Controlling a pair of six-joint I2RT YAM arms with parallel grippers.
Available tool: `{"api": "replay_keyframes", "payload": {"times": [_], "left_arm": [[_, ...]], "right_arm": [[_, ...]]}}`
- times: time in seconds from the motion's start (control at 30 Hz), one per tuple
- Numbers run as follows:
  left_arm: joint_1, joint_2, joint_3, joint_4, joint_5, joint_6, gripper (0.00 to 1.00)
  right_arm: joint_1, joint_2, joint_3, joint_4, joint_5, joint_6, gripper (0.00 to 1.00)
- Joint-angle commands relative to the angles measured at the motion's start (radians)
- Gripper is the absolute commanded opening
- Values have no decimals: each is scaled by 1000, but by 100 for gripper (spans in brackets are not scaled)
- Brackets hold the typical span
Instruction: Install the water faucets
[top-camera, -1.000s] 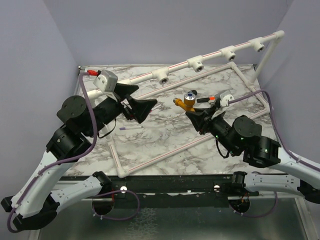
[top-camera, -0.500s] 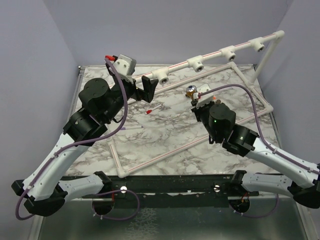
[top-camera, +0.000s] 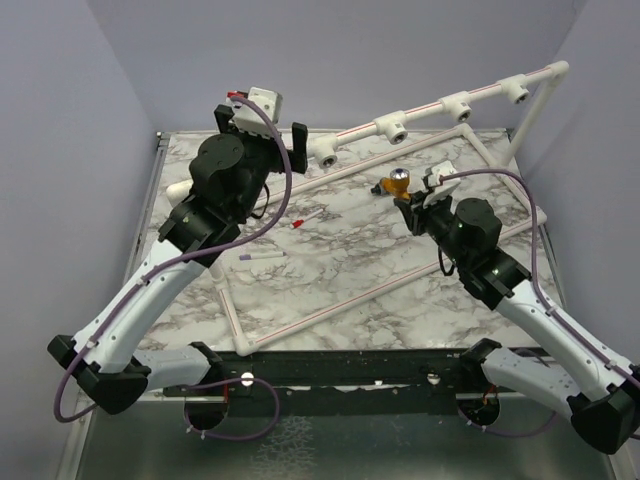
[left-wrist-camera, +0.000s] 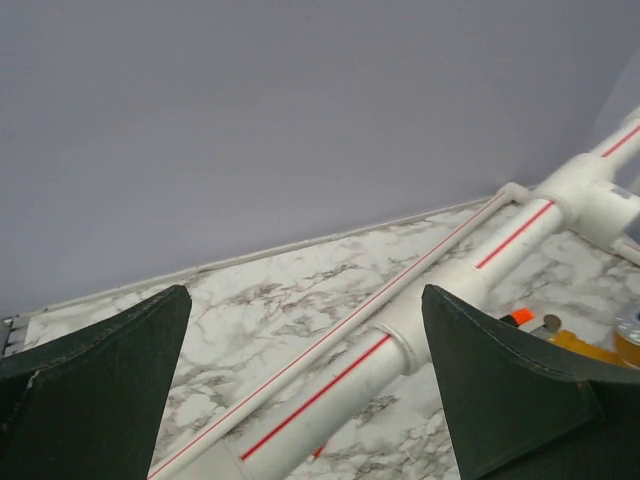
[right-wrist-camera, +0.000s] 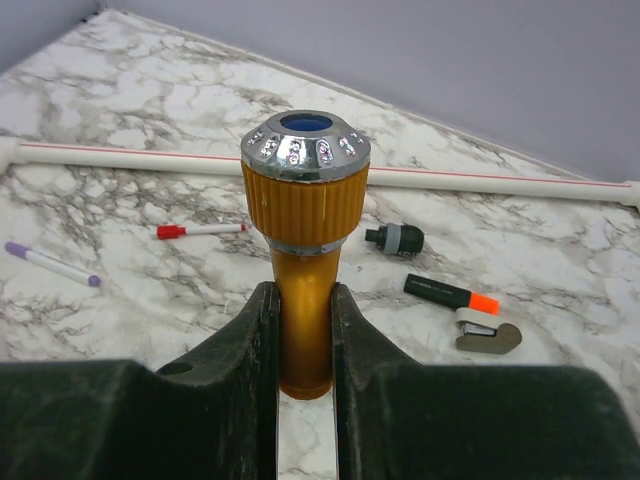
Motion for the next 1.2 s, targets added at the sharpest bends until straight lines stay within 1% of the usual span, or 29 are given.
{"api": "replay_keyframes", "payload": {"times": [0.0,0.13,0.23,0.33,0.5,0.57,0.67,0.9,1.17], "left_arm": [[101,45,20,36,17,-43,97],[179,78,15,42,66,-109,97],[188,87,1,49,77,-121,97],[190,94,-11,35,82,-128,97],[190,91,-37,11,87,-131,97],[190,94,-43,4,84,-124,97],[189,101,-49,-7,79,-116,97],[190,92,-93,18,64,-97,97],[190,90,-116,29,66,-94,98]], "right_arm": [[-26,-70,-27,99,-185,65,1],[-29,-117,-38,101,-222,79,1],[-28,-153,-42,110,-195,107,1],[-28,-184,-45,128,-130,108,1],[-28,-209,-30,169,-69,91,1],[-29,-207,-21,179,-57,53,1],[-28,-202,-18,207,-49,44,1],[-28,-194,-33,295,-39,-11,1],[-28,-162,-21,311,-37,-132,1]]}}
